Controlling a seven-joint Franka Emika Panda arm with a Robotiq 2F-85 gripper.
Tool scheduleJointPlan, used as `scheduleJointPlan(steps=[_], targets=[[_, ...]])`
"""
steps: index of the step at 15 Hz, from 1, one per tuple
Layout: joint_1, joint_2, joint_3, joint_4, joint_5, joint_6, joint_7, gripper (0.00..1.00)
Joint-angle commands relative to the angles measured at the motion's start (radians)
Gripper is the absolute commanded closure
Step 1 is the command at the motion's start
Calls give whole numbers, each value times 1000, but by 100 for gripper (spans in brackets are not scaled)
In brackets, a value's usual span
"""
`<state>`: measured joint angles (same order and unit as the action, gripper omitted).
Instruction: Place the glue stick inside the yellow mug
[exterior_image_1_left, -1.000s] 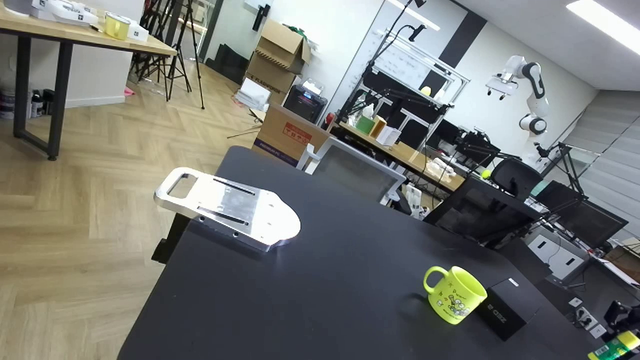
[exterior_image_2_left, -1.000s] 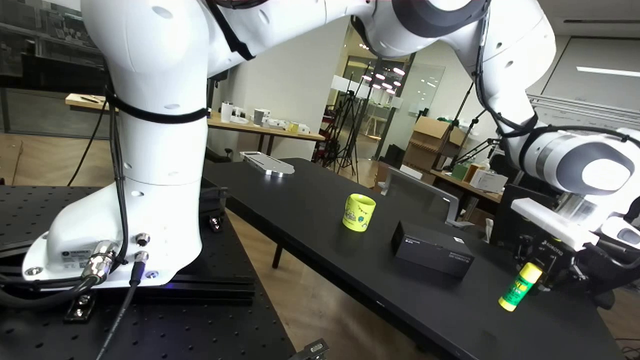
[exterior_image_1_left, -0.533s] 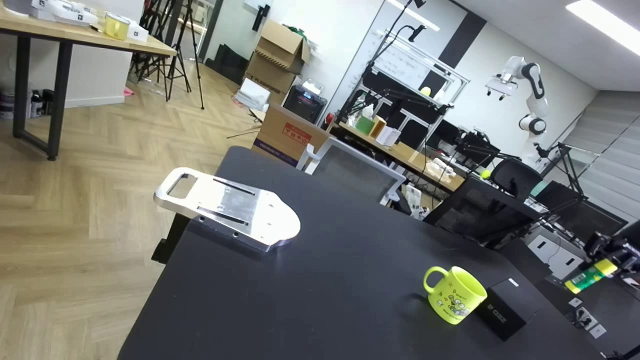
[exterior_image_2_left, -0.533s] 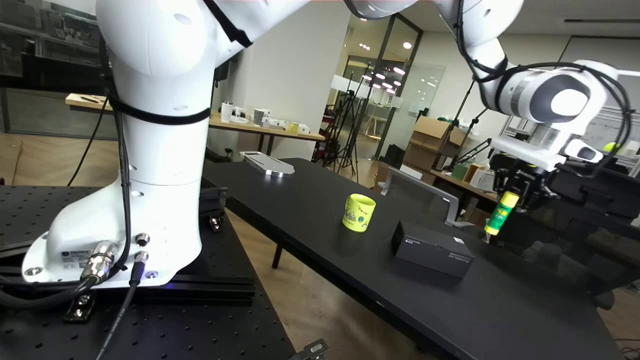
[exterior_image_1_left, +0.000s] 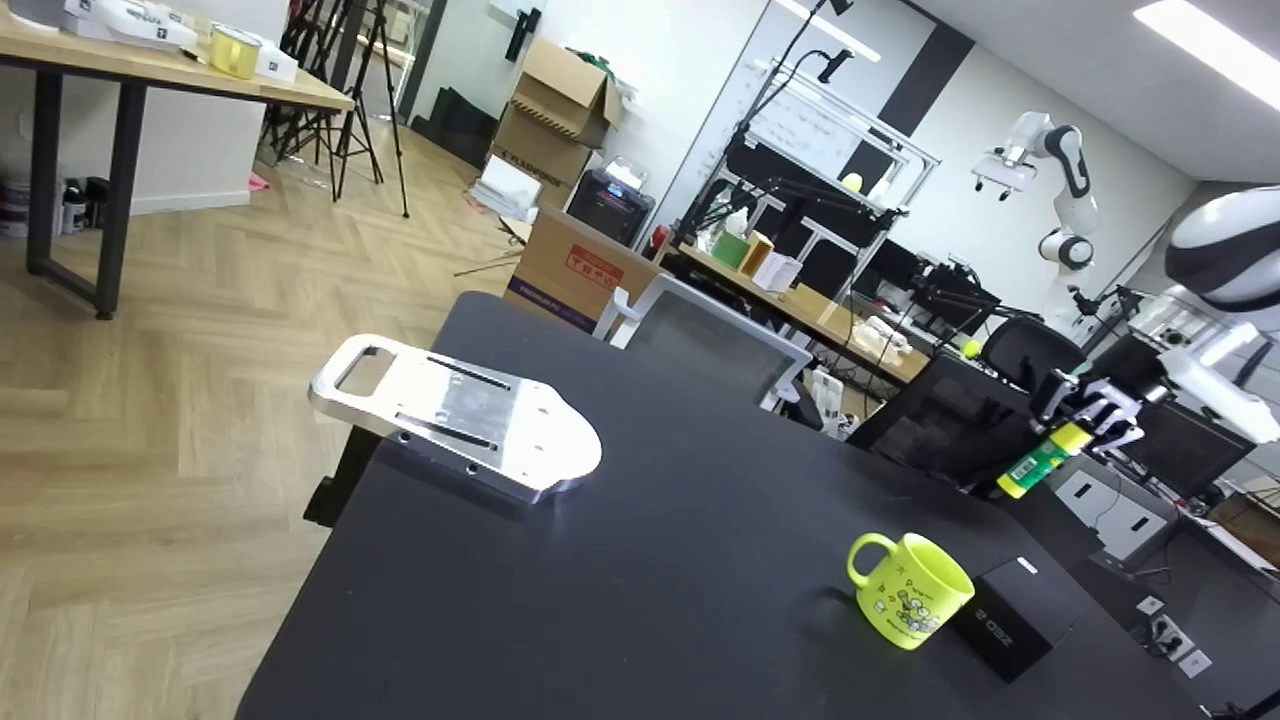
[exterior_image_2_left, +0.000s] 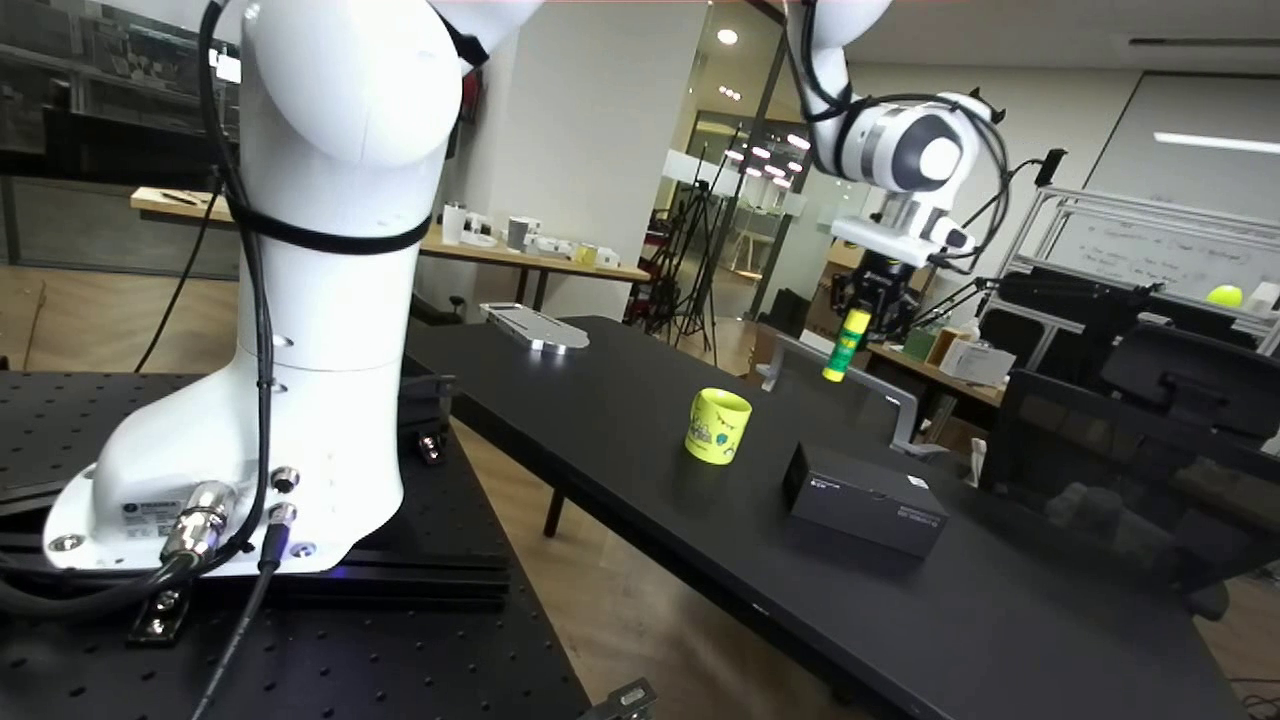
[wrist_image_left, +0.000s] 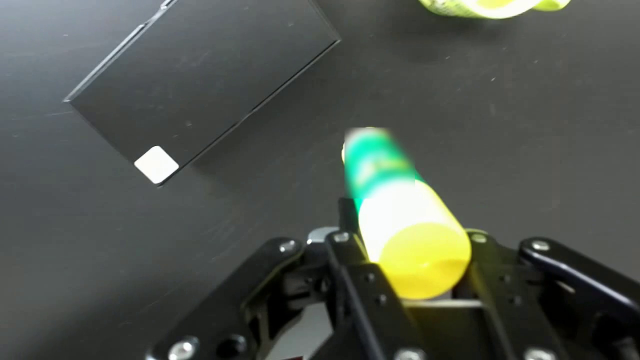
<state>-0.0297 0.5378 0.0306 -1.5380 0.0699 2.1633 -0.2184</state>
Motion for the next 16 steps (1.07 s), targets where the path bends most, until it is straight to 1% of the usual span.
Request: scheduleJointPlan(steps=[1,3,4,8,12,16], targets=[[57,-157,23,-245,-56,18,13,92],[83,-215,34,-346,-82,29,10,92],[90,-239,40,-395,-89,61,9,92],[99,-274,60,-505,-82,181,-4,92],[90,-259,72,-543,-65,261,-27,92],[86,-229,67,-563,-74,281,-33,92]])
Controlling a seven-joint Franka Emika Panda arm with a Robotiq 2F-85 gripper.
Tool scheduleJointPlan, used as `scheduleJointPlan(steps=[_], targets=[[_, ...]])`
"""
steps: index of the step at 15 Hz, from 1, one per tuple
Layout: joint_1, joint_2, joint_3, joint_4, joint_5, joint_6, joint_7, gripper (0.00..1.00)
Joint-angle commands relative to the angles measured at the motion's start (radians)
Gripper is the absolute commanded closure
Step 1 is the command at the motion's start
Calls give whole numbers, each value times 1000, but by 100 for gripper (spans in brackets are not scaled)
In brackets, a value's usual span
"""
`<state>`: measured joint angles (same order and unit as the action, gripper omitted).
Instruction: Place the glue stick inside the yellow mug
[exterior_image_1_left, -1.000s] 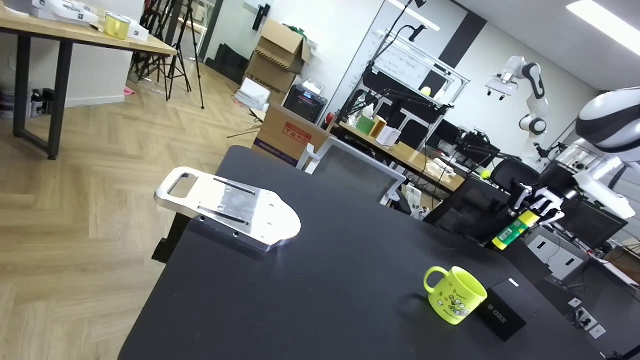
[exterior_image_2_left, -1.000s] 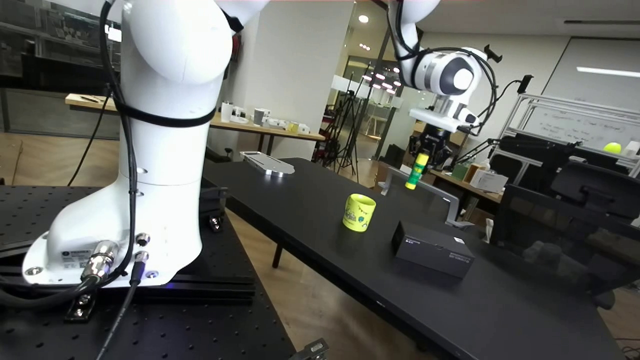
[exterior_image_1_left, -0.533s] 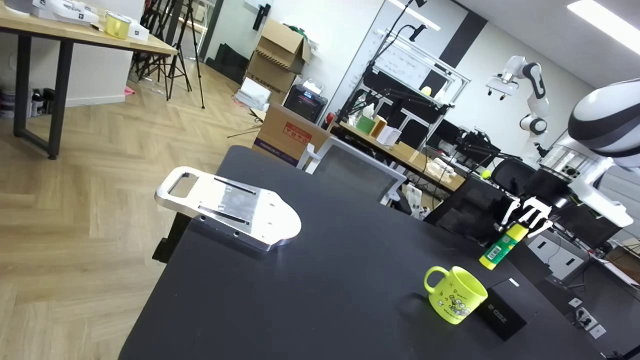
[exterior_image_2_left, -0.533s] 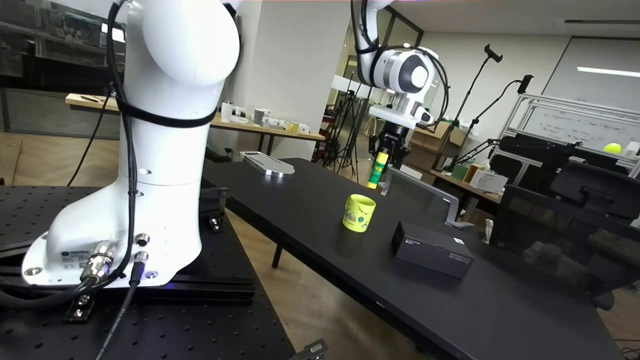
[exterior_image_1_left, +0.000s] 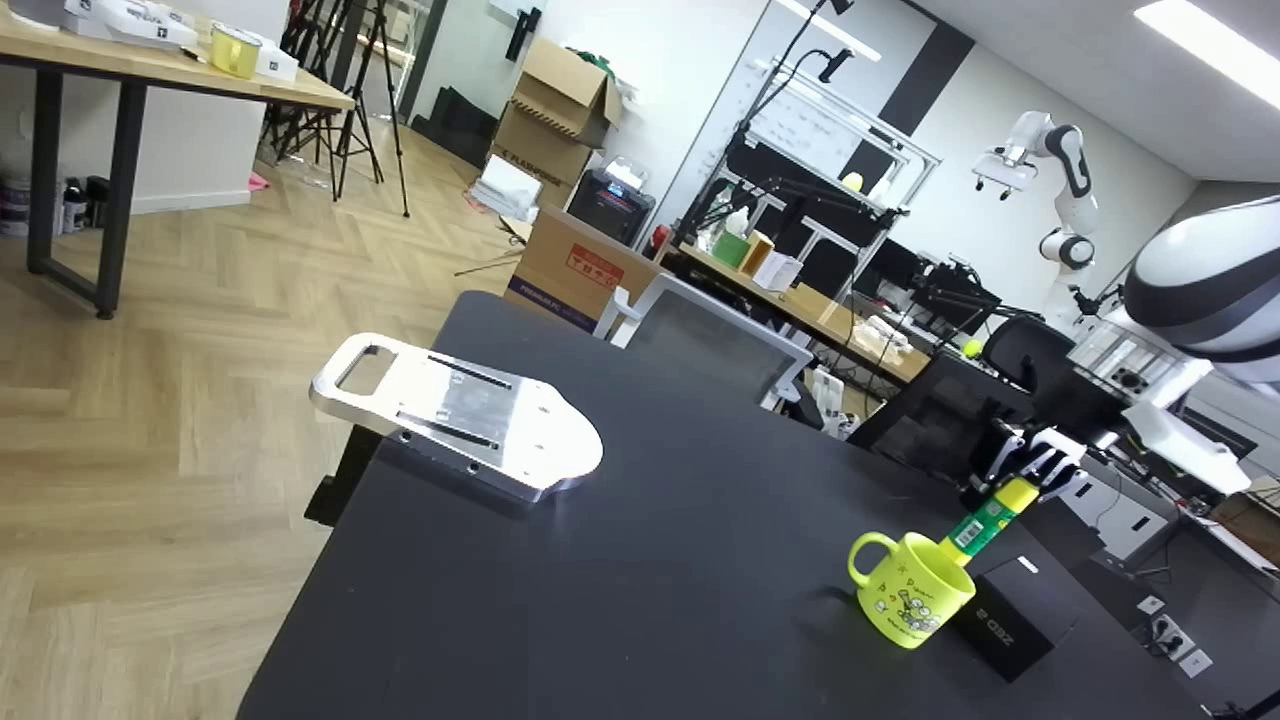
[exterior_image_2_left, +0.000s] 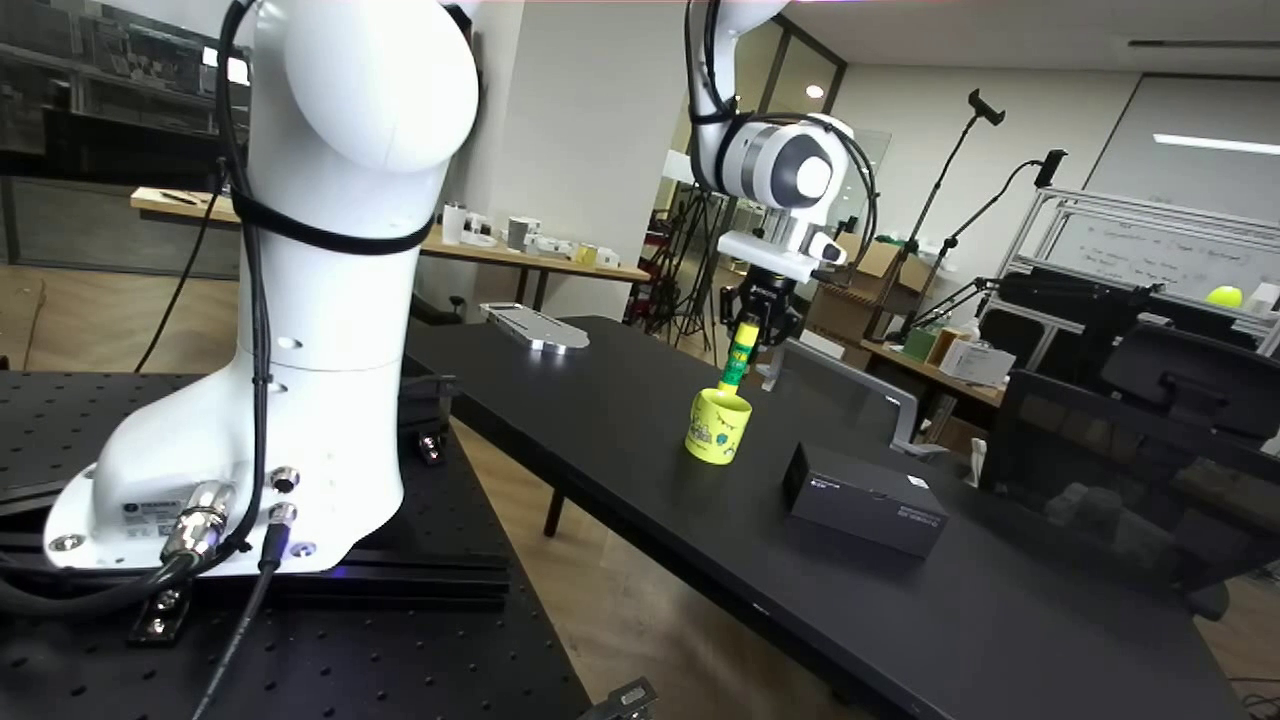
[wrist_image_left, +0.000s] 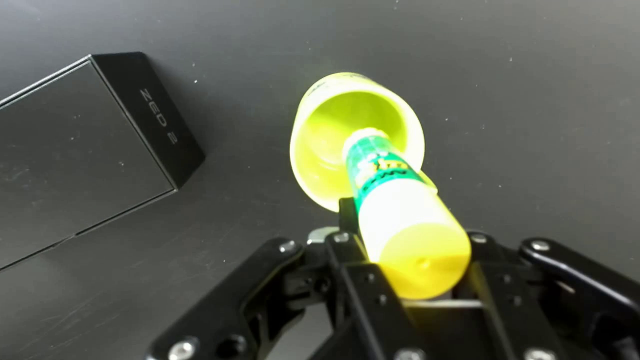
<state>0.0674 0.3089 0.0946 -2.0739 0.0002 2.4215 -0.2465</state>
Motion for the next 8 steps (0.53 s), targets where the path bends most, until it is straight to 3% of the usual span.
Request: scheduleJointPlan(steps=[1,8], targets=[[-12,9,2,-30,-8,29,-5,92],[-4,91,-12,-33,-41,107,22,92]])
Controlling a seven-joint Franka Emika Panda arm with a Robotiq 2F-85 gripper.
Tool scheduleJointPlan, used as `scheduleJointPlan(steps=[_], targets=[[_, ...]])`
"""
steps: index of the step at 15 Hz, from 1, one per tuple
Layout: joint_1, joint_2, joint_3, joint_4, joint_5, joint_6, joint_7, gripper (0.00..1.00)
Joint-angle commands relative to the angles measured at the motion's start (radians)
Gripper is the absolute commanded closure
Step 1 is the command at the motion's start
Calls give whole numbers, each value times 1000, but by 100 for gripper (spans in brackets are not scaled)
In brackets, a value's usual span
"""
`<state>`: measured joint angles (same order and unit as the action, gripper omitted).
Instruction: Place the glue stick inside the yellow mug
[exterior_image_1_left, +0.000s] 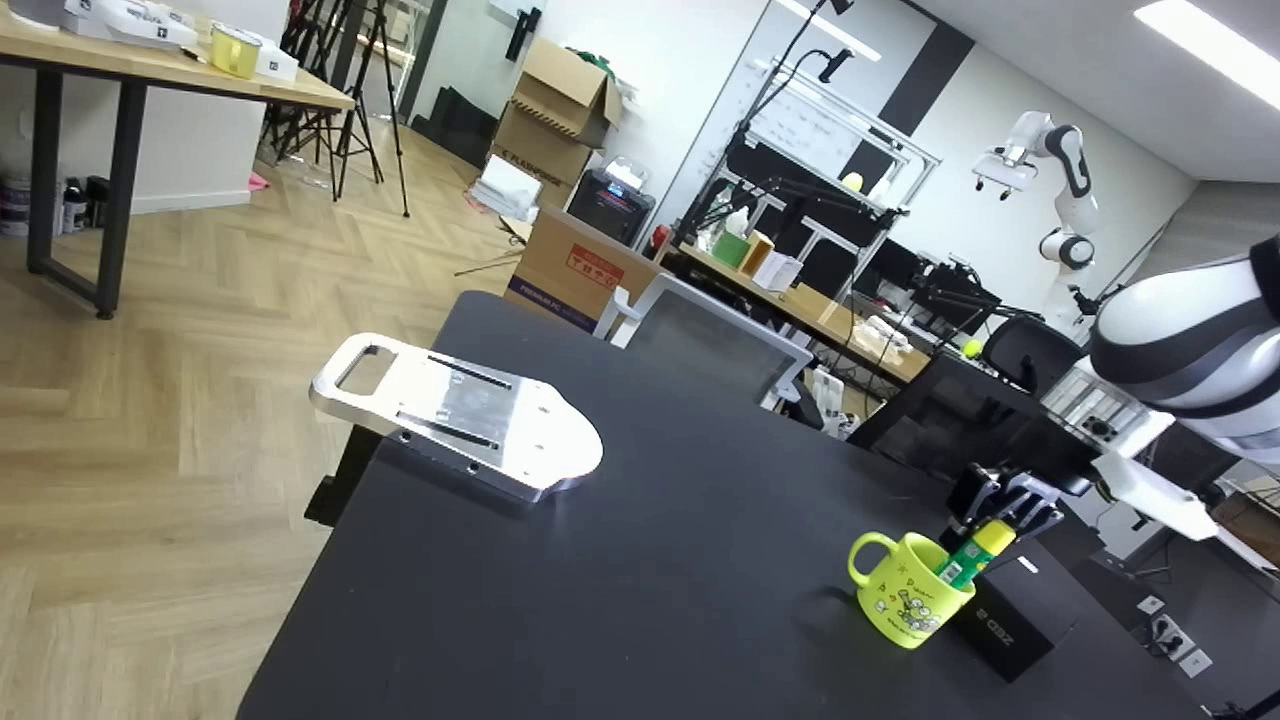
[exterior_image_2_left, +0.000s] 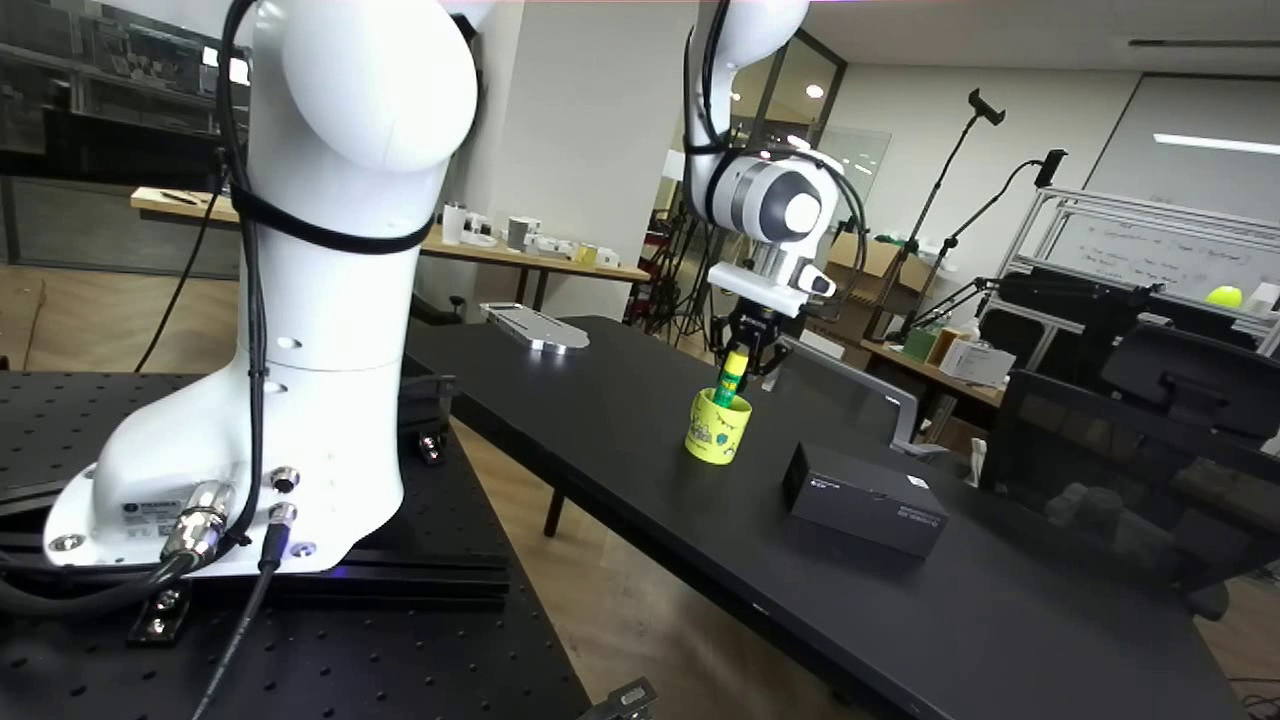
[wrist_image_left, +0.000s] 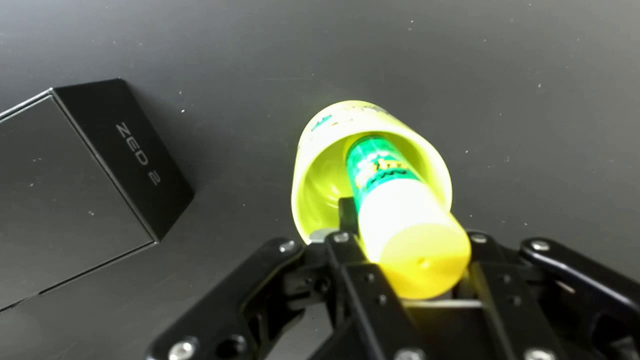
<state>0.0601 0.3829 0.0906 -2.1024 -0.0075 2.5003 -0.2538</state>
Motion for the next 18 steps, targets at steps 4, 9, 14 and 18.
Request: scheduleJointPlan(steps=[4,9,14,18], targets=[[10,47,-19,2,-61,44,45,92],[0,-10,-13,-9,-70,2,32,22],[-24,-130,-8,-32,-45,-77,0,0],[-16,-76,-5,1,-52,-47,0,0]])
